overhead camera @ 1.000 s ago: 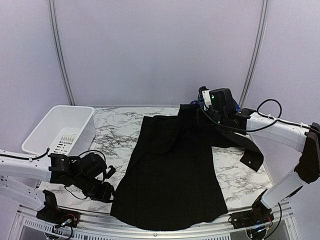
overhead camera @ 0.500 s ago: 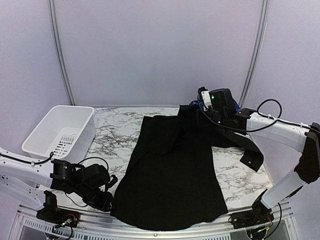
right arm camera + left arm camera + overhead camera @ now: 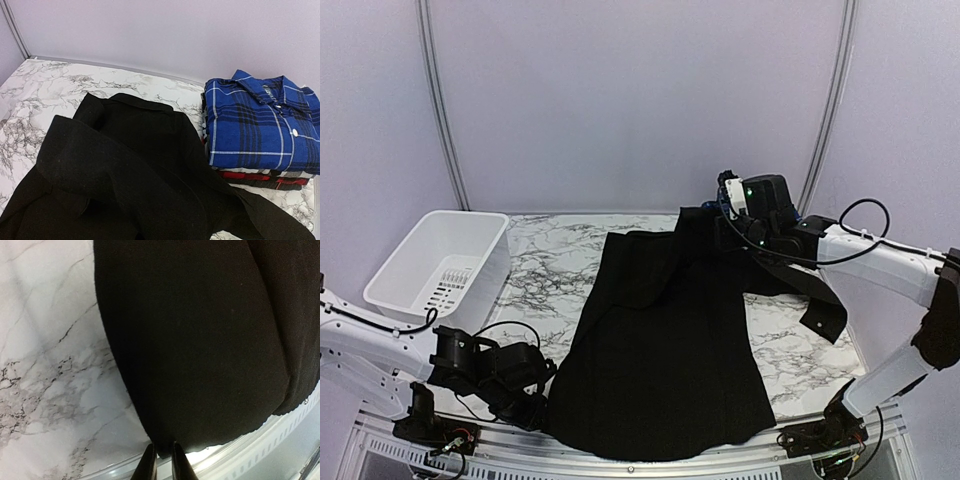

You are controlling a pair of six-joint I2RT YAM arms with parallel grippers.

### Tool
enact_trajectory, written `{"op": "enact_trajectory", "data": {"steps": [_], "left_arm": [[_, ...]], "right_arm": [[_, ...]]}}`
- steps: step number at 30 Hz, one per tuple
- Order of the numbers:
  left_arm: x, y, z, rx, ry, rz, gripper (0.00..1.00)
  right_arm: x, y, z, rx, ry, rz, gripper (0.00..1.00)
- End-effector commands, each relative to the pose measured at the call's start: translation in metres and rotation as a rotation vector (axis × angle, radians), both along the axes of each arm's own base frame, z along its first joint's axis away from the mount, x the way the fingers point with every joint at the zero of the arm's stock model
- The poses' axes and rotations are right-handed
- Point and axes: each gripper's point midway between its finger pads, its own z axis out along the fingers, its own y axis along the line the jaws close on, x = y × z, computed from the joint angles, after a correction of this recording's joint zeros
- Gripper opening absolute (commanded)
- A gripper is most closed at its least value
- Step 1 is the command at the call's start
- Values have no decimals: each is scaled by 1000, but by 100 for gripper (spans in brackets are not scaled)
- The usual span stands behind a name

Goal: Fold and stack the long sleeve shirts
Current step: Fold the flattened shirt at the center of the board.

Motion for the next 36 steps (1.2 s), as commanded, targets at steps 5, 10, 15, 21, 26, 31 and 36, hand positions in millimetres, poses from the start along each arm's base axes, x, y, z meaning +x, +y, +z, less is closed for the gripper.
{"op": "enact_trajectory", "data": {"steps": [5, 10, 15, 21, 26, 31, 36], "left_arm": [[1, -9, 15, -40, -36, -3, 0], [2, -22, 38, -121, -59, -31, 0], [2, -40, 69, -217, -85, -90, 0], [-3, -70, 104, -308, -92, -210, 0], [-9, -101, 111, -316, -65, -331, 0], [-6, -130, 103, -291, -55, -409, 0], [-6, -157, 89, -267, -7, -454, 0]], "right_arm": [[0, 2, 50, 35, -89, 17, 0], [4, 4, 69, 37, -119, 24, 0], [8, 1, 85, 12, -150, 10, 0], [15, -6, 103, -41, -185, -17, 0], [26, -13, 126, -66, -225, -49, 0], [35, -22, 130, -117, -232, -83, 0], [42, -38, 126, -171, -225, -131, 0]]}}
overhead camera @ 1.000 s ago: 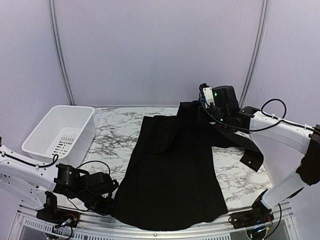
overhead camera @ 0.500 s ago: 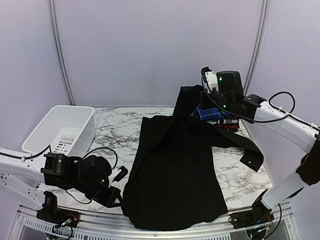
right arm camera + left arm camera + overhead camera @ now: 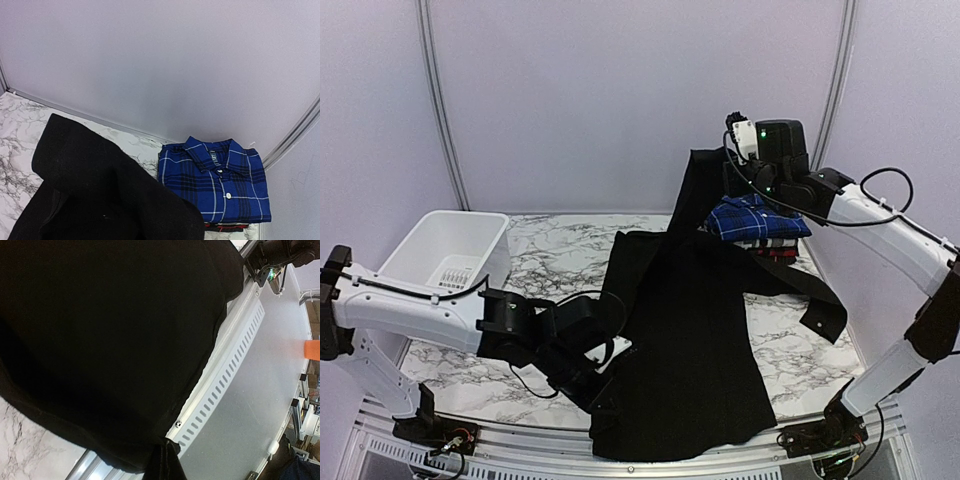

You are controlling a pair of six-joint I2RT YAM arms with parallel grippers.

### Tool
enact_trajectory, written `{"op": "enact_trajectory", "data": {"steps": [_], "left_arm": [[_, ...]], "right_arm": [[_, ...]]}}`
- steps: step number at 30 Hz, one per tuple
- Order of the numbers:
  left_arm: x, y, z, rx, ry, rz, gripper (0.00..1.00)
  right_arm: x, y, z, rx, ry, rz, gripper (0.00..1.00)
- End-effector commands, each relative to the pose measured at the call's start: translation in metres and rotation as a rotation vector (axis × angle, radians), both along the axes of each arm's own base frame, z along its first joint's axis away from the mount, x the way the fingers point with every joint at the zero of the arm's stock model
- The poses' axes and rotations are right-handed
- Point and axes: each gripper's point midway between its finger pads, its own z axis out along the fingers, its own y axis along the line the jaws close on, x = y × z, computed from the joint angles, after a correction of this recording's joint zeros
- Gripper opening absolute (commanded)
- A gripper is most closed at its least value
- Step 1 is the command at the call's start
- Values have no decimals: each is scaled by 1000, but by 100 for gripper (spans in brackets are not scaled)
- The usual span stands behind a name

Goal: Fold and stack the long sleeve shirts
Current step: Fold the flattened shirt at the center of the board.

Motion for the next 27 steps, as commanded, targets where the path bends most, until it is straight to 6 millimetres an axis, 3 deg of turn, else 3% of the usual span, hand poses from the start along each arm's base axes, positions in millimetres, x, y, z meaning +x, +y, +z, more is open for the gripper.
{"op": "enact_trajectory", "data": {"steps": [1, 8, 15, 20, 24, 27], "left_arm": [[-7, -18, -9, 17, 33, -93, 0], [-7, -28, -22, 39, 56, -112, 0], [-11, -26, -28, 48, 76, -133, 0], [-9, -30, -36, 58, 83, -124, 0], [-1, -38, -32, 32, 73, -106, 12], [6, -47, -18, -17, 58, -108, 14]], "right_arm": [[11, -24, 5, -54, -2, -72, 0], [17, -29, -9, -85, 28, -87, 0], [31, -10, 25, -31, -38, -32, 0], [45, 10, 33, 11, -57, 27, 0], [52, 16, 21, 4, -31, 36, 0], [53, 11, 4, -14, 10, 5, 0]]}}
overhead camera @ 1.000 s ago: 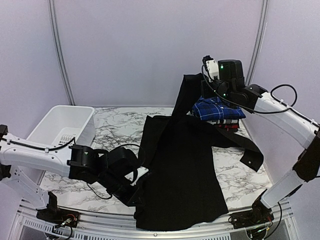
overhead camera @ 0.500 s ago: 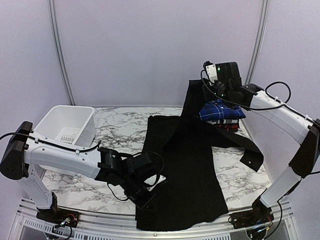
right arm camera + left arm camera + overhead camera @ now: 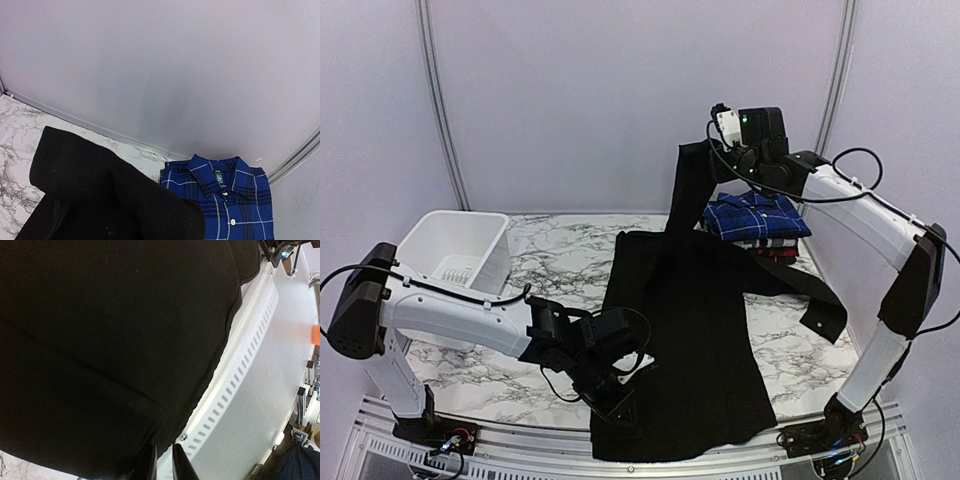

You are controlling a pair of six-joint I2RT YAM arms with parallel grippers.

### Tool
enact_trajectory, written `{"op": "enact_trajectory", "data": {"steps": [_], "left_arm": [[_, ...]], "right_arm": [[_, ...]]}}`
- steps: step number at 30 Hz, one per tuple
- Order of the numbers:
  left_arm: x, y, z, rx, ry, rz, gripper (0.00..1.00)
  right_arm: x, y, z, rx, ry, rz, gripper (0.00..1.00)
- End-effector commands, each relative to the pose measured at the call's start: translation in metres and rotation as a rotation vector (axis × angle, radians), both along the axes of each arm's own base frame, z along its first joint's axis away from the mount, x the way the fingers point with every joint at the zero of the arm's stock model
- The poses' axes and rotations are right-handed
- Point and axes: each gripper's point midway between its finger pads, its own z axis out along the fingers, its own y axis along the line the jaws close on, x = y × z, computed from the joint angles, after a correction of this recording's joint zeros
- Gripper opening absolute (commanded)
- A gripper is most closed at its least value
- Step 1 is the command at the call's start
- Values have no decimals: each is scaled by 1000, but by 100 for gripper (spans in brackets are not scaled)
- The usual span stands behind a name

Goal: Fold and stack the long sleeve shirts
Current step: Fold the flattened shirt at the center of the board.

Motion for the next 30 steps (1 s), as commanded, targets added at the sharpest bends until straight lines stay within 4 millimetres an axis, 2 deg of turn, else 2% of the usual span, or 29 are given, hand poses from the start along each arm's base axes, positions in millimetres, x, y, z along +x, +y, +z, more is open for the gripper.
{"op": "enact_trajectory", "data": {"steps": [1, 4, 6, 7, 9, 13, 16, 20, 25, 30], "left_arm": [[11, -23, 28, -106, -18, -13, 15], [11, -23, 33, -127, -14, -36, 29], [22, -18, 36, -130, -33, -4, 41], [33, -13, 40, -132, -48, 30, 43], [70, -5, 51, -139, -114, 142, 43], [165, 22, 74, -115, -272, 402, 42], [237, 43, 77, -40, -424, 567, 42], [315, 58, 68, 15, -507, 707, 42], [388, 45, 62, 15, -582, 751, 40], [435, 57, 34, 71, -613, 811, 39]], "right_arm": [[3, -5, -7, 1, 22, -32, 0], [-2, -10, -27, -15, 80, -45, 0], [-10, -9, -44, -19, 135, -28, 0], [-15, -10, -52, -13, 159, -23, 0], [-27, -11, -66, 11, 200, -9, 0], [-52, -9, -89, 74, 268, 34, 0], [-70, -5, -104, 113, 315, 78, 0], [-89, 11, -122, 141, 374, 136, 0], [-109, 32, -138, 130, 414, 176, 0], [-120, 41, -144, 126, 430, 192, 0]]}}
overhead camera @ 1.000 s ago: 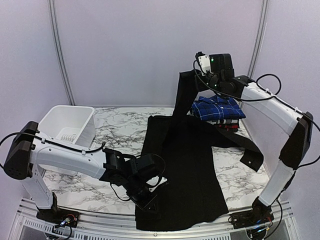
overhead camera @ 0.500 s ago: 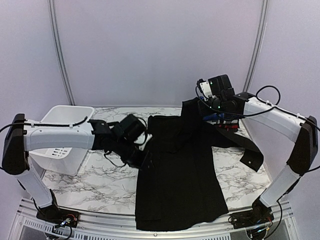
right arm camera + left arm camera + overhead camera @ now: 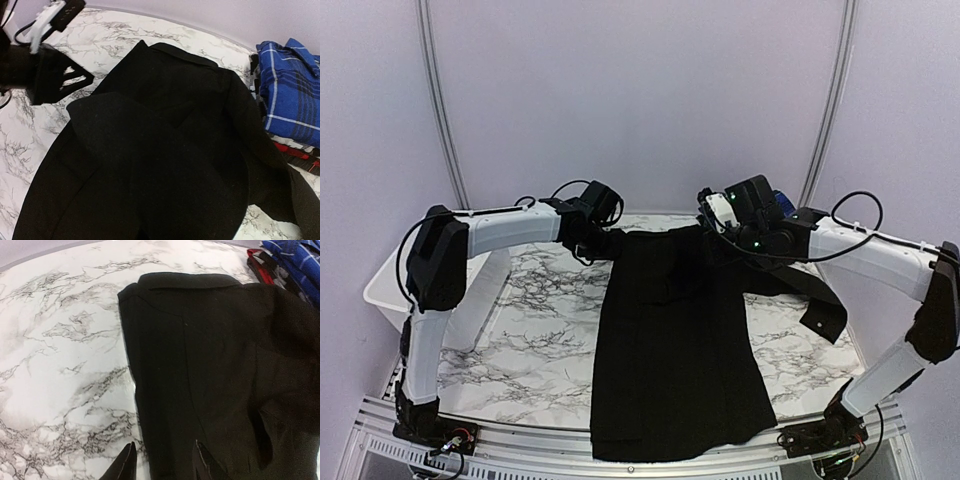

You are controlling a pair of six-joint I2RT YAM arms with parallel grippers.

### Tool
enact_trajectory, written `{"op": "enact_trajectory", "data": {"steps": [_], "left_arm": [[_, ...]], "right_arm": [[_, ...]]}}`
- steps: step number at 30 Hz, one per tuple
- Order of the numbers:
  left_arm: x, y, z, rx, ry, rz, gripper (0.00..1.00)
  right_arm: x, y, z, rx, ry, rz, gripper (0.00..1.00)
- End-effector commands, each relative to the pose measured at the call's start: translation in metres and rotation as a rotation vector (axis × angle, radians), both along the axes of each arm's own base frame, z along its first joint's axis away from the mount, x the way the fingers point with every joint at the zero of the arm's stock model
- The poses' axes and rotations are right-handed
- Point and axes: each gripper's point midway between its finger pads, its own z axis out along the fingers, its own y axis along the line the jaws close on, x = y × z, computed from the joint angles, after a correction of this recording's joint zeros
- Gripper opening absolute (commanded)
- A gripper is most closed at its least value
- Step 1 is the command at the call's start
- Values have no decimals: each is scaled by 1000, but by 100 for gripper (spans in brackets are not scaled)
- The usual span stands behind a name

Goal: Fold and stack the long sleeve shirts
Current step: Fold the flattened shirt at the center of the board.

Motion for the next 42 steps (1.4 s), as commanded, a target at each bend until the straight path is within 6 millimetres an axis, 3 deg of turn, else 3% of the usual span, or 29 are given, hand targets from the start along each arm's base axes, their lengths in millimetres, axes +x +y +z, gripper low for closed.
{"op": "enact_trajectory", "data": {"steps": [1, 8, 17, 20, 24, 27, 33, 39, 42], "left_arm": [[36, 14, -13, 45, -32, 47, 39], [53, -12, -30, -47, -37, -60, 39], [85, -12, -50, -78, -42, -27, 37], [93, -10, -59, -86, -35, -11, 28], [105, 5, -64, -80, -40, 41, 6], [116, 18, -57, -90, -61, 79, 0], [137, 44, -45, -124, -89, 131, 0], [145, 68, -72, -139, -31, 189, 0], [142, 69, -83, -151, 0, 183, 0]], "right_arm": [[-7, 8, 12, 47, -13, 3, 0], [-12, 9, 7, 49, 1, 6, 0], [-19, 18, 9, 63, 11, 23, 0], [-22, 19, 12, 63, 14, 27, 0], [-25, 18, 17, 59, 15, 32, 0], [-30, 22, 22, 65, 14, 48, 0], [-58, 51, 19, 3, 32, 147, 0], [-98, 77, -5, -78, 100, 252, 0], [-121, 96, -20, -79, 141, 325, 0]]}}
